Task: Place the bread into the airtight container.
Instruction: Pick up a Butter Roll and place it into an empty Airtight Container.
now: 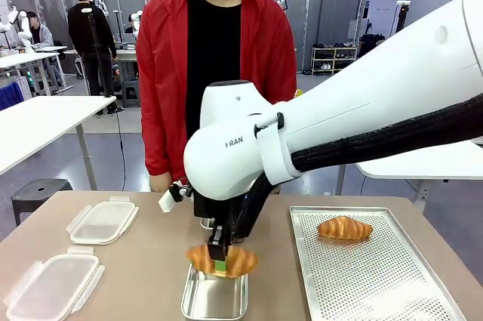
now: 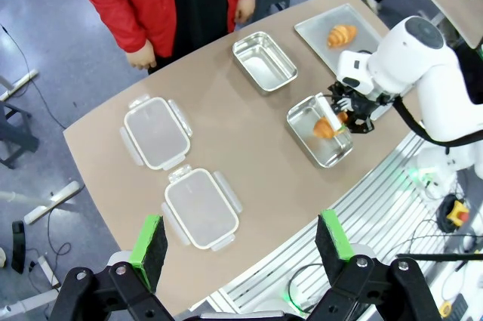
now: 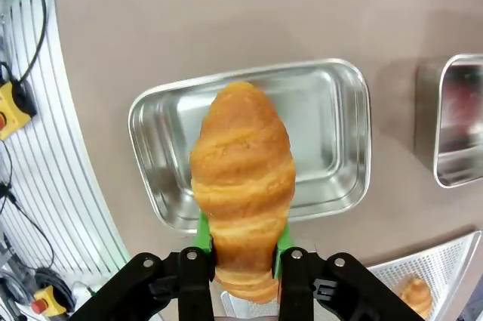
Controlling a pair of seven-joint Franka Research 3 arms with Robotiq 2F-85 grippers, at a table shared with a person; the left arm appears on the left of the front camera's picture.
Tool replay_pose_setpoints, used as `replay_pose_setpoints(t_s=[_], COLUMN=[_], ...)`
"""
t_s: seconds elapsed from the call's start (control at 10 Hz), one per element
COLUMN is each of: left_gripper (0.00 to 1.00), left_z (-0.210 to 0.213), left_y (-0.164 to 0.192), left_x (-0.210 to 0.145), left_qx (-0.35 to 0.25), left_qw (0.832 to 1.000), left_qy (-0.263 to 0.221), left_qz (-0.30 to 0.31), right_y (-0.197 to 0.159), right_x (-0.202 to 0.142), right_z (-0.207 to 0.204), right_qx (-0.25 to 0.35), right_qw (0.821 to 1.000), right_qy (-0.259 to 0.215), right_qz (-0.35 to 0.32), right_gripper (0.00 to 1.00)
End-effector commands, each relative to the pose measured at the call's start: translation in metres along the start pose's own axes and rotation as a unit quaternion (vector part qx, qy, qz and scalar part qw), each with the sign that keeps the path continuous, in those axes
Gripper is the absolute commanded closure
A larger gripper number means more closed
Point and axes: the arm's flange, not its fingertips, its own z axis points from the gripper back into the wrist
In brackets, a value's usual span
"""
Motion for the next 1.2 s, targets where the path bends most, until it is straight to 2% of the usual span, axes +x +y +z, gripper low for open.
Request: replay_pose_setpoints(t_s=[0.0, 0.1, 0.5, 0.7, 1.0, 1.1], left_gripper=[0.00, 0.00, 0.00, 0.00, 0.00, 0.00], left_z=[0.001, 0.001, 0.001, 0.001, 0.001, 0.001], left_y=[0.000, 0.000, 0.000, 0.000, 0.000, 0.000], left_x=[0.001, 0.001, 0.001, 0.001, 0.001, 0.001], left_qx=[-0.002, -0.002, -0.002, -0.002, -0.002, -0.002], left_qw=[1.000, 1.000, 1.000, 1.000, 1.000, 1.000], left_qy=[-0.004, -0.004, -0.004, -0.004, -0.004, -0.004], left_qz=[-0.010, -0.010, -0.010, -0.010, -0.010, -0.010], right_y=[0.000, 0.000, -0.001, -0.003, -0.005, -0.007], right_x=[-0.004, 0.000, 0.000, -0.001, -0.008, -0.011], right_z=[-0.002, 0.000, 0.000, -0.004, -0.006, -0.011], right_qx=[0.017, 0.000, 0.004, 0.023, 0.051, 0.076], right_qw=[1.000, 1.000, 1.000, 0.987, 0.936, 0.924], right_qy=[-0.013, 0.000, -0.003, -0.053, -0.122, -0.118], right_qz=[-0.015, 0.000, -0.004, -0.147, -0.326, -0.356], right_gripper=[0.65, 0.65, 0.65, 0.65, 0.65, 0.65])
